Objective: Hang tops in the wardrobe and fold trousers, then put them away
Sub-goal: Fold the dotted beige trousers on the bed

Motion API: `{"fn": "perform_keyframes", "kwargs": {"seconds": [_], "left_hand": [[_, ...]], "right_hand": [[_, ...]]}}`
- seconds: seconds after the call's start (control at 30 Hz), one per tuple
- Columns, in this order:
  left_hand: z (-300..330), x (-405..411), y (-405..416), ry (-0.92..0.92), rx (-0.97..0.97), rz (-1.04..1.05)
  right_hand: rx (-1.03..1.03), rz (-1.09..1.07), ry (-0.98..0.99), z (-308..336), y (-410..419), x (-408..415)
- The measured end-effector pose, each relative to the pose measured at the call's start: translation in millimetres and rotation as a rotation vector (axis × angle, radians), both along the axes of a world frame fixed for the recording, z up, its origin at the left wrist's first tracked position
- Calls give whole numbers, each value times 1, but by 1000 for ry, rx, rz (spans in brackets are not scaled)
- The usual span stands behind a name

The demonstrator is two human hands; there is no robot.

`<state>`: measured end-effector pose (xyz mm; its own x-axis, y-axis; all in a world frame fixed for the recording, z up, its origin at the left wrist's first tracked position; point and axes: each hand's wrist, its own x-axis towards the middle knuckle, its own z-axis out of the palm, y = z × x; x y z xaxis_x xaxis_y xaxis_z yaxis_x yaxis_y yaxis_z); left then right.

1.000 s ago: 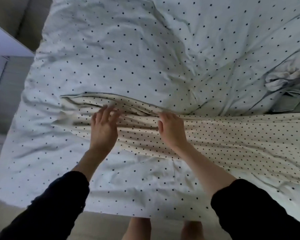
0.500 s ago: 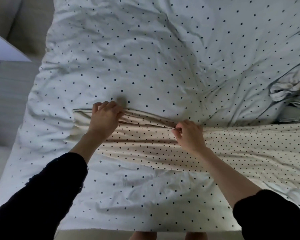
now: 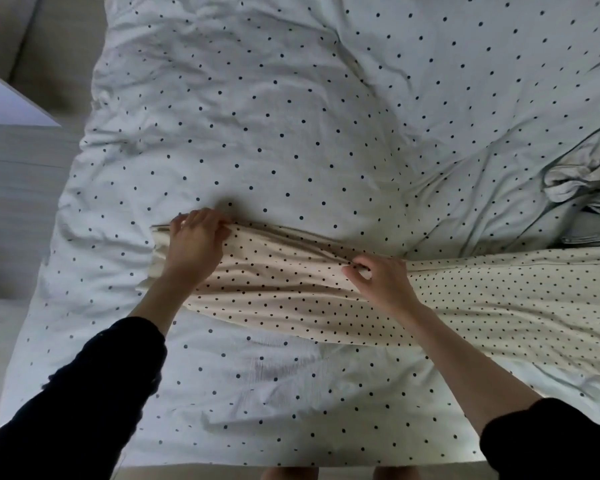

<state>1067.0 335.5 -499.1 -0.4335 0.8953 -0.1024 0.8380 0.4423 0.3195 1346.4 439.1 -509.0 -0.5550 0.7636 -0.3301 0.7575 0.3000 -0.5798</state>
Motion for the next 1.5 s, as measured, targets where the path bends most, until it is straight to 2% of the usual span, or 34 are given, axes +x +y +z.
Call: {"fn": "perform_keyframes", "kwargs": {"seconds": [0.1, 0.17, 0.3, 0.43, 0.5, 0.57, 0.63, 0.7, 0.8, 1.0, 1.07, 1.2, 1.27, 1.33, 1.4, 1.5], "left_hand": [[0, -2, 13, -25, 42, 61], [-1, -4, 18, -50, 3, 75], [-10, -9, 12, -31, -75, 45], [-16, -22, -14, -6, -50, 230], [-18, -30, -29, -28, -115, 367], [-20, -37, -45, -102, -216, 515], [-21, -44, -57, -262, -278, 642], [-23, -48, -63, -430, -272, 701], [-24, -53, -68, -530, -193, 716], [-25, -70, -71, -787, -118, 746], [-23, -73, -71, -741, -74, 720], [0, -75, -69, -469, -11, 665], [16, -69, -67, -410, 30, 619], [34, -56, -63, -339, 78, 573], [55, -34, -54, -265, 132, 497], [89, 13, -32, -170, 180, 317]], "right_hand": [[-58, -171, 79, 4, 5, -6], [-87, -259, 73, 4, 10, -8], [-139, -196, -53, 4, 10, -16], [175, -122, -131, 4, -2, -30], [274, -118, -36, 7, -15, -41], [340, -31, 94, 11, -35, -55], [337, 92, 203, 11, -57, -70], [296, 215, 227, 10, -75, -85], [301, 404, 115, 5, -89, -111], [321, 666, -272, -11, -80, -148], [305, 706, -344, -16, -81, -153], [245, 708, -416, -14, -81, -163], [158, 682, -321, -7, -79, -163], [28, 535, -47, 4, -79, -153], [-128, 268, 234, 19, -79, -130], [-470, -174, 399, 38, -70, -84]]}}
